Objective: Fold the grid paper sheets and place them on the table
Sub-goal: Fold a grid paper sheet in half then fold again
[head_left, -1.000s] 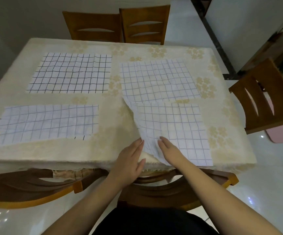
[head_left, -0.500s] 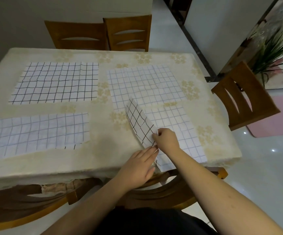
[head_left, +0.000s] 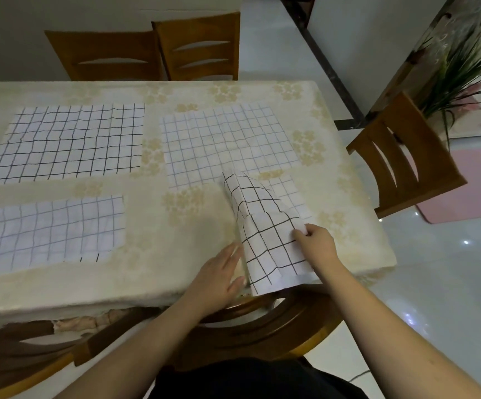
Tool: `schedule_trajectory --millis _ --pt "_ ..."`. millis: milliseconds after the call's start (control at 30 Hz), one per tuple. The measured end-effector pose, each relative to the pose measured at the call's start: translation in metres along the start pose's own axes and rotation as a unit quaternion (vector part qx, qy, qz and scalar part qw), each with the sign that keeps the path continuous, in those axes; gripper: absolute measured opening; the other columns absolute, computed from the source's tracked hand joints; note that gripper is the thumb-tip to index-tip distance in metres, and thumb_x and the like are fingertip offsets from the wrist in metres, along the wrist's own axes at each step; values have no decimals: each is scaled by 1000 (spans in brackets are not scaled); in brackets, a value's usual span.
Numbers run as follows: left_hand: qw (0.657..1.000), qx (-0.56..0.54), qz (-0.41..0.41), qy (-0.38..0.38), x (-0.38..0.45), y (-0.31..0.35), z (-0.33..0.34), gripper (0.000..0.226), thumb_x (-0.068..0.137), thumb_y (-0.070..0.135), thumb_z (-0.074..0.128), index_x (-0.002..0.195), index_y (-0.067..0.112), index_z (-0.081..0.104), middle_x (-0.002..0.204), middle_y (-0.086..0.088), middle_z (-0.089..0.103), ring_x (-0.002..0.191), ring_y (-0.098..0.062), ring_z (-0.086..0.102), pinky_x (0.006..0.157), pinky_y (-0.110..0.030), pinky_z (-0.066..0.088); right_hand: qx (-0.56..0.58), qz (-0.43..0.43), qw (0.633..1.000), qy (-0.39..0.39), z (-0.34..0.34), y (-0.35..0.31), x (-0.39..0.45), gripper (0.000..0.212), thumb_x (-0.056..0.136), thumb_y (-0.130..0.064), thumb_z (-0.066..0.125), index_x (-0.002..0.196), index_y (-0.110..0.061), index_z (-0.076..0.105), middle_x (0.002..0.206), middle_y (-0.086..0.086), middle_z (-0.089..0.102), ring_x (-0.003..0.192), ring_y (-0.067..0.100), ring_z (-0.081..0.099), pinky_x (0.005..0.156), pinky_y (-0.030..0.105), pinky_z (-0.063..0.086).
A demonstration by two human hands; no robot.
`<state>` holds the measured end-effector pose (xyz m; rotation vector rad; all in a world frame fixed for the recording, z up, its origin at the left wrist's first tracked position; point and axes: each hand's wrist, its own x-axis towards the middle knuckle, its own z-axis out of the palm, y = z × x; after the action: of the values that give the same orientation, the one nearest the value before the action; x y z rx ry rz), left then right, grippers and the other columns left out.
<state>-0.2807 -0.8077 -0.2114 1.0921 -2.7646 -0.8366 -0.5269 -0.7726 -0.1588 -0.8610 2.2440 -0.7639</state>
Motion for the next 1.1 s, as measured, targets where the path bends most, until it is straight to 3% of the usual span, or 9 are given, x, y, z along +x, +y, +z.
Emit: schedule_trajectory --millis 233,300,400,533,667,800,867,967,1100 --pt "999 27 -44 -12 58 2 34 72 94 51 16 155 13 13 162 -9 14 148 -22 17 117 -41 28 -15 69 996 -54 -22 58 39 23 87 -24 59 74 -8 52 68 11 51 66 26 50 58 32 35" --pt "998 30 -61 -7 72 4 43 70 95 52 15 155 17 13 162 -9 15 149 -22 16 116 -42 30 23 99 991 -83 -25 72 52 33 91 -38 55 104 -8 64 98 8 65 92 27 62 79 36 49" --pt "996 35 -80 -13 86 9 51 69 95 54 11 156 22 10 164 -6 7 150 -23 10 120 -40 22 134 135 976 -109 -33 78 69 44 97 -43 49 130 -16 55 126 3 58 115 25 55 98 43 46" --pt "996 44 -80 -11 94 14 58 63 99 54 15 154 23 23 164 -4 7 150 -22 9 118 -41 24 208 118 966 -94 -45 72 92 35 98 -34 53 131 -21 51 109 -2 57 92 13 55 74 27 43" --pt "992 -36 -107 58 94 17 68 44 101 44 37 131 18 56 159 -9 23 146 -22 25 114 -37 33 151 74 981 -95 -49 72 114 42 93 -20 59 134 -26 52 103 4 62 78 13 57 62 20 44" --pt "929 -217 -265 140 102 24 58 17 97 26 54 106 15 65 129 -5 51 110 -8 50 86 -7 34 102 33 987 -120 -47 77 122 35 89 -6 57 118 -24 63 90 3 59 69 20 52 49 13 42" --pt "873 -287 -362 157 109 22 55 13 97 27 54 97 17 62 102 -2 65 91 -14 58 72 -14 39 79 23 988 -129 -44 81 123 31 88 -6 58 112 -24 67 97 3 59 71 17 54 54 14 42" --pt "784 -407 -439 164 120 20 54 21 95 31 54 97 13 63 82 -1 69 78 -22 63 73 -35 49 68 19 987 -146 -40 85 121 35 88 -4 56 116 -23 67 111 -2 59 71 3 54 55 8 41" --pt "779 -398 -455 164 138 17 45 36 94 44 54 79 14 65 70 0 67 61 -17 57 61 -27 43 80 21 981 -176 -35 89 121 42 87 -3 54 116 -31 65 98 -5 63 48 10 40 45 21 39"
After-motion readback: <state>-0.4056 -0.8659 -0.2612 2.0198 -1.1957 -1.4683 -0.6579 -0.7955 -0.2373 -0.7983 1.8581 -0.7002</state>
